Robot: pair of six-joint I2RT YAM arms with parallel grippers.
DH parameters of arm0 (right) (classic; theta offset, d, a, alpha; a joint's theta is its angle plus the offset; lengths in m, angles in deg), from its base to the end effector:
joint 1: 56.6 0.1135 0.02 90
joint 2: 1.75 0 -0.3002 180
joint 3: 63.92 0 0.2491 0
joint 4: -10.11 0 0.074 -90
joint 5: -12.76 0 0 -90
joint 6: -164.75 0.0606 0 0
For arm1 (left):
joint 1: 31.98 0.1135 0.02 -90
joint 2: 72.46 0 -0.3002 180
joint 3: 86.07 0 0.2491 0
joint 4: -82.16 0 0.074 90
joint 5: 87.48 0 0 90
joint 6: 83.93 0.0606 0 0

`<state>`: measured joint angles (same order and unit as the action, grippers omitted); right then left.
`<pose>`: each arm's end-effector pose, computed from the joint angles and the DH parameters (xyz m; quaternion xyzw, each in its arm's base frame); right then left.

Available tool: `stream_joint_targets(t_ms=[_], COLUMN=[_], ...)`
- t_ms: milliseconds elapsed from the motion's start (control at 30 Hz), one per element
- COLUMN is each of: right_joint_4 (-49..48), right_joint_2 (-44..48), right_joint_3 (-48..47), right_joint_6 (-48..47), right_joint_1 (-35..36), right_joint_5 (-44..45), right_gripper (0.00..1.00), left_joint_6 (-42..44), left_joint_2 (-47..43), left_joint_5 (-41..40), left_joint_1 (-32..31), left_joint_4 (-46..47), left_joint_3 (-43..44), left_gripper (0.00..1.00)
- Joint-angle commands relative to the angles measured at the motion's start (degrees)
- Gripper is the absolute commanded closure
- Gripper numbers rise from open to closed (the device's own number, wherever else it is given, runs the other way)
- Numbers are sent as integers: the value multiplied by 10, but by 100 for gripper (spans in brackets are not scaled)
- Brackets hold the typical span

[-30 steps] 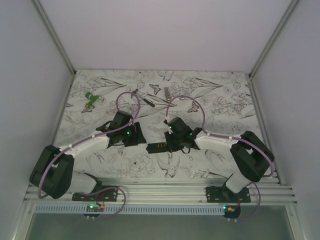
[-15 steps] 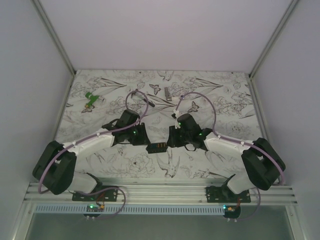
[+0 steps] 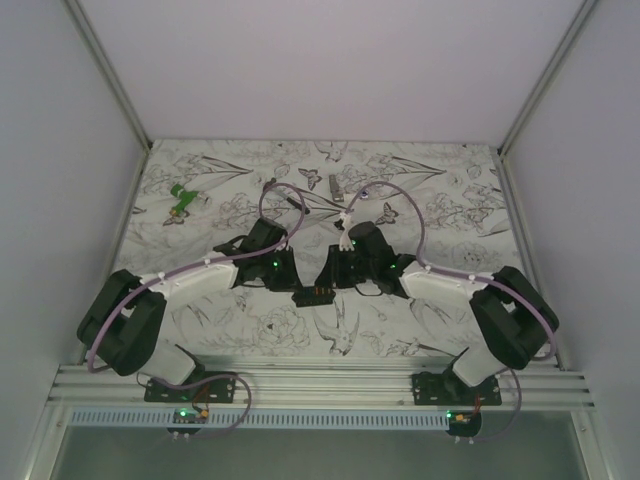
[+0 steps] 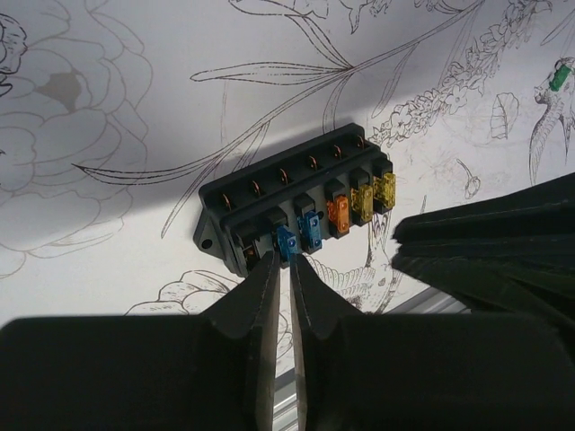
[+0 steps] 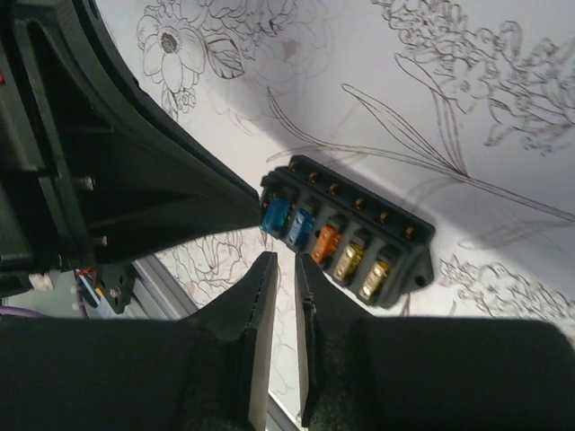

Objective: Snap on the fuse box
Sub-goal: Install the fuse at the fuse box base.

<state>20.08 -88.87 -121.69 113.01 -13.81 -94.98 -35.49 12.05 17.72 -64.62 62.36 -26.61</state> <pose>0.2252 0.2336 0.2078 -0.1012 0.8897 0.3807 0.2309 0.2532 -0.1811 0.2134 -0.0206 0.9164 -0.3269 0.2298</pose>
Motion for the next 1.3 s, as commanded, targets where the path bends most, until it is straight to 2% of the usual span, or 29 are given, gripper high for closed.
stream_joint_targets(t_ms=[0,833,1067,1267], right_joint_4=[-37,11,39,32], right_joint_2=[-45,-130,-135,-121], right_joint_3=[-36,-75,-73,-63], right_joint_6=[35,48,50,48], right_joint_1=[15,47,50,54], right_joint_5=[-20,-3,22,32], right_gripper=[83,90,97,98], left_joint_6=[-13,-16,-27,-29], left_joint_2=[1,45,71,77], left_joint_5=[-1,1,9,1], left_joint_1=[-3,-4,-18,-33], left_joint_4=[-10,-11,-11,-14], left_joint_3=[8,11,6,4], left_gripper=[89,94,98,99])
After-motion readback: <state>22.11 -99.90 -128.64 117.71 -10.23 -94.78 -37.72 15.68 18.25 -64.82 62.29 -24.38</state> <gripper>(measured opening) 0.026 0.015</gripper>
